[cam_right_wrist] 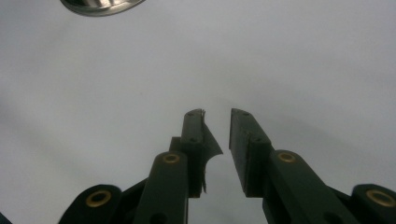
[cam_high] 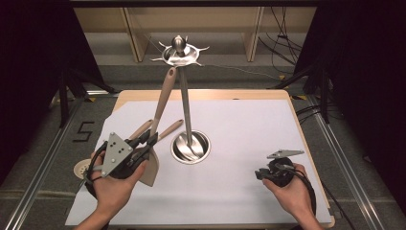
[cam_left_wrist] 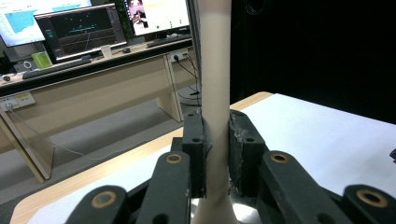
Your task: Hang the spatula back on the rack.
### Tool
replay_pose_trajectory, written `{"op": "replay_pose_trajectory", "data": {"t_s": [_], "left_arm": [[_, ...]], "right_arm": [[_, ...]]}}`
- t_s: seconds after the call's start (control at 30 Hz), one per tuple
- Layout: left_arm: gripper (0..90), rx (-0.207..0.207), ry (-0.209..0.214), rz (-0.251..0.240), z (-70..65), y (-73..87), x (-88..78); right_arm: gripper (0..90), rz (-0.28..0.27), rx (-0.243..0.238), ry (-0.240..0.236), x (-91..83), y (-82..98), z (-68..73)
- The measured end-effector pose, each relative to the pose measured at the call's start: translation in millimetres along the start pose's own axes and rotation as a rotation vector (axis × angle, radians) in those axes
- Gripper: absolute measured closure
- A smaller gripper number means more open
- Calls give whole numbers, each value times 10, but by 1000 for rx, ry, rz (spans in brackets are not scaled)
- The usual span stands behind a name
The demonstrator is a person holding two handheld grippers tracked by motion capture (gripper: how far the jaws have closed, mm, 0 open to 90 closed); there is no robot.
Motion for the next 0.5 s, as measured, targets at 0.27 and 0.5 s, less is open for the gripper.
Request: {"op": "replay_pose_trajectory", "data": {"t_s": [0.27,0.5], "left_arm": [[774,3,-9,14,-1,8,99],[772,-15,-13,23,-21,48,209]], "right_arm": [[757,-10,11,6,-1,0,-1],[753,-23,11,-1,3,4,-4]]}}
Point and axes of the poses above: each handheld gripper's, and its own axes: x roughly forward along the jaws, y roughly out of its underside, z roughly to its left, the point moved 5 cm from there along x, roughly forward along the jaws, and after that the axes turned 5 degrees about y, right-handed, at the moved point
